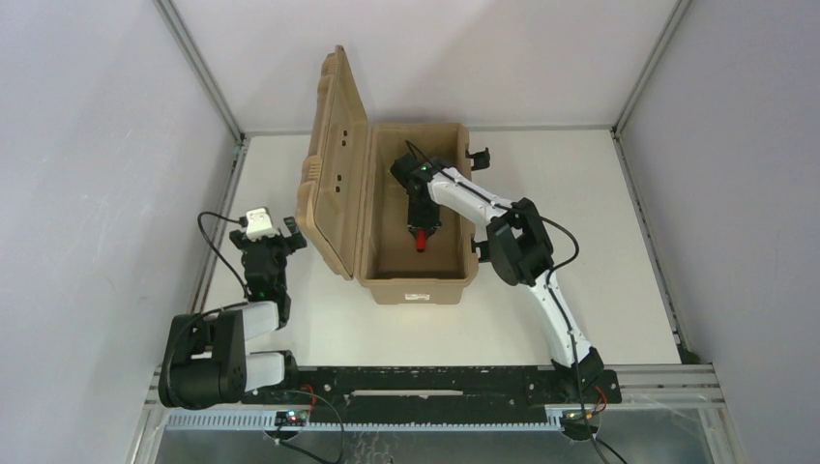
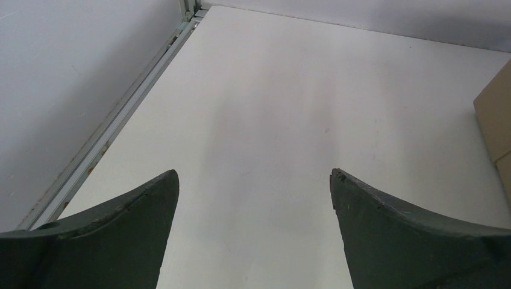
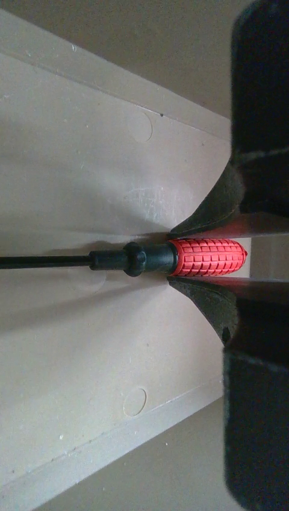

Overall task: Put the screwdriver in the bin
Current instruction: Place the screwdriver in the bin, then reset both arms

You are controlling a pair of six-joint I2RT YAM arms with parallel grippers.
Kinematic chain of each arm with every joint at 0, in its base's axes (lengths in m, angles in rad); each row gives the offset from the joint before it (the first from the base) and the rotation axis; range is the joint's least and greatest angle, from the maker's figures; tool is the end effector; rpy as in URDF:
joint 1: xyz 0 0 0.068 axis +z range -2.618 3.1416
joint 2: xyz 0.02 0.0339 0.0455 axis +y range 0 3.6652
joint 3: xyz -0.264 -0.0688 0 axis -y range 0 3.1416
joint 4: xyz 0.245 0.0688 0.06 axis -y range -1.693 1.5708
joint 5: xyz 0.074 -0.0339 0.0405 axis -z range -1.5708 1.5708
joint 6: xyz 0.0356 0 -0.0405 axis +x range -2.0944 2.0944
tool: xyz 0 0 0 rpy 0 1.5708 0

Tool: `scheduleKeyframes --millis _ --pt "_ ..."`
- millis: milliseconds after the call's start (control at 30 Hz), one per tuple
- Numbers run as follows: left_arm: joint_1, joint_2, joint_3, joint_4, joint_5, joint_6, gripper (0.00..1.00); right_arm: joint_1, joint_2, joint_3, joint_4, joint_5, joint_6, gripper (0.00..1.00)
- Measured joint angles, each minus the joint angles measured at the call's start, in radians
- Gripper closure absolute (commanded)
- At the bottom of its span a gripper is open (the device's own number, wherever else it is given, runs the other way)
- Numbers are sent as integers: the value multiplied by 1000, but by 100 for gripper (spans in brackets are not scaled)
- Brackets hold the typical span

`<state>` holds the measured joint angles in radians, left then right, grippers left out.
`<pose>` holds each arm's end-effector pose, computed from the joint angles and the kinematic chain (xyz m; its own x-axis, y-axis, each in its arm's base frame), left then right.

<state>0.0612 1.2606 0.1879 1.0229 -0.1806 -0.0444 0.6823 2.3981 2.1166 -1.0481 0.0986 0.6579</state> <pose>0.2173 0.0197 0.1729 -0.0390 -0.0461 -0.9982 -0.2412 0.9698 -0.0354 0.3844 0.3078 0.1755 -0.9689 -0.0032 -0.2475 -0.0213 0.9973 0.0704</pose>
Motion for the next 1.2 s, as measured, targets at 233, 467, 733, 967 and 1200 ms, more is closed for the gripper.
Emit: scheduleKeyframes --millis 233,467,733,967,1200 --pt "0 0 0 0 0 0 0 0 4 -19 18 -6 -10 64" --pt "0 0 0 0 0 0 0 -1 3 -23 31 -23 -23 53" --pt "0 0 0 0 0 0 0 -1 -22 -56 47 -29 -34 41" --pt "0 0 0 0 0 0 0 -1 -109 -84 37 -17 -76 30" --pt "0 0 0 0 0 0 0 -4 -258 -87 39 -1 -119 14"
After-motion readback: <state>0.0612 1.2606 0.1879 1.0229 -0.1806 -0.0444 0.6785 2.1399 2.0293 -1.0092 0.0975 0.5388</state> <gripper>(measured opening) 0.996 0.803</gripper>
